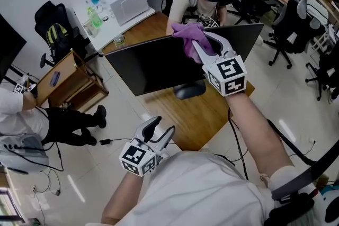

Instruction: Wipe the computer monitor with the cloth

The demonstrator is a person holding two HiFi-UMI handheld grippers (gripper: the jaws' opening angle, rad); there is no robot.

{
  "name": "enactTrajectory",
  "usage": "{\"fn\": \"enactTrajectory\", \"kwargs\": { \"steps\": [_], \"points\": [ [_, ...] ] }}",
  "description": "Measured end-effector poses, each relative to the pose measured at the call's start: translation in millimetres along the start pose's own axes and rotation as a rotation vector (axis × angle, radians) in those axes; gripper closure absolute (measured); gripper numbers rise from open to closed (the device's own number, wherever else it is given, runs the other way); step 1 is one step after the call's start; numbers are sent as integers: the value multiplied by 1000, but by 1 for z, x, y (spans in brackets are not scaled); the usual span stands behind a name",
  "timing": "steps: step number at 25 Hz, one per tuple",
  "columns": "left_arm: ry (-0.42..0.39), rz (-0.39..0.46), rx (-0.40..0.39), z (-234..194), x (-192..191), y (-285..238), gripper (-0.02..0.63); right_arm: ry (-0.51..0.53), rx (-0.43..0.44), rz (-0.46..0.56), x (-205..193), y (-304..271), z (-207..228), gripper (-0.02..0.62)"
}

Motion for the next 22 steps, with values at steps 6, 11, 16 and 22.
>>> {"fn": "enactTrajectory", "kwargs": {
  "steps": [6, 11, 16, 22],
  "points": [
    [-10, -12, -8, 17, 0, -17, 367, -19, -78, -8, -18, 40, 49, 476],
    [-19, -26, -4, 30, -1, -30, 367, -33, -145, -16, -34, 74, 91, 476],
    [-20, -35, -9, 44, -2, -44, 367, -37, -199, -23, -47, 103, 125, 476],
    [-19, -37, -10, 62, -2, -61, 367, -40, -262, -28, -54, 139, 168, 476]
  ]
}}
Point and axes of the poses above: the fingertips, and each gripper's own axes: y backward along the fingers, z to its right, x out of its top, the point moved 5 cm from there along y, backward along the fingers, and after that the axes turned 15 degrees about x, right-handed, at the moved point
